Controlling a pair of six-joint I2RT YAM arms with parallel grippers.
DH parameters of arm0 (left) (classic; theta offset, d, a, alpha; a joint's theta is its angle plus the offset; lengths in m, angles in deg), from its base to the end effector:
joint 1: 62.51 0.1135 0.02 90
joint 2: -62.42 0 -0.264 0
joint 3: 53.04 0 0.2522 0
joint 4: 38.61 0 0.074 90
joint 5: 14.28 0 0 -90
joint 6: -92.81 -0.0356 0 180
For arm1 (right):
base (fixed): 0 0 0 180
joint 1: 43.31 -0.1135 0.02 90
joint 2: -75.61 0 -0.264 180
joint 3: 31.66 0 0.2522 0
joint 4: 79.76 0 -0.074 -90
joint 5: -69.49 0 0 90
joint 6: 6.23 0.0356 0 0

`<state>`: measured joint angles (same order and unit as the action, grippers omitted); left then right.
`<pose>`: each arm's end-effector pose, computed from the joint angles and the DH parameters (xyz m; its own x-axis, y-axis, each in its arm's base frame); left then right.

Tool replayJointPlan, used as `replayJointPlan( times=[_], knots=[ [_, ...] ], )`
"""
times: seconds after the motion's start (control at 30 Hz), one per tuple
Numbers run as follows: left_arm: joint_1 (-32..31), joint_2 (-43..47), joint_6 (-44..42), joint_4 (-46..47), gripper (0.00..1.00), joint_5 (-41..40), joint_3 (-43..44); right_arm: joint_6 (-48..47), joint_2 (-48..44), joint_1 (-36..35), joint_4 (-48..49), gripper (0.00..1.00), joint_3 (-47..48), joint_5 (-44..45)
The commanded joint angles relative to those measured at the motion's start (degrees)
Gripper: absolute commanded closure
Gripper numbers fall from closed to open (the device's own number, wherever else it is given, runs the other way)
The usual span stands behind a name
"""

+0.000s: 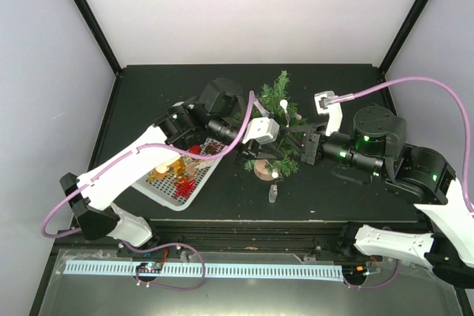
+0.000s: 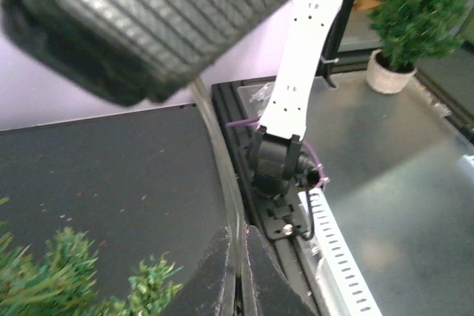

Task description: Decorate the small christmas tree

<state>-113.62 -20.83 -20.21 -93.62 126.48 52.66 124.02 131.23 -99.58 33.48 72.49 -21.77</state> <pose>0.1690 -0.2535 0.4200 0.0418 0.3422 -0.9387 0.9625 -0.2659 -0.0540 0.0782 0.1186 0.4861 -0.6773 0.1489 -0.7205 -0.5312 0.5786 0.6189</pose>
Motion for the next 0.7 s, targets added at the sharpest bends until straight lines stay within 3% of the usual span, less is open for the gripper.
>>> replayJointPlan(
  times=[0.0,0.23,0.3,0.53,0.67],
  knots=[
    [0.1,3.8,-5.0,-4.4,0.99,-5.8,0.4,0.2,-1.7,-0.4,1.2,0.99,-1.0,1.2],
    [3.1,9.4,-13.1,-8.9,0.98,-18.1,1.1,-0.3,-4.1,-0.4,1.5,0.92,-4.1,1.2],
    [4.2,11.2,-15.2,-10.0,0.98,-20.0,1.5,-0.4,-4.5,-0.4,1.7,0.86,-4.9,1.5],
    [7.6,14.2,-20.0,-11.1,0.98,-27.0,1.6,-1.1,-5.3,-0.4,2.9,0.52,-5.3,1.2],
    [12.2,14.3,-20.3,-8.9,0.98,-28.4,2.7,-1.3,-6.6,-0.4,3.0,0.44,-5.5,2.7]
  ],
)
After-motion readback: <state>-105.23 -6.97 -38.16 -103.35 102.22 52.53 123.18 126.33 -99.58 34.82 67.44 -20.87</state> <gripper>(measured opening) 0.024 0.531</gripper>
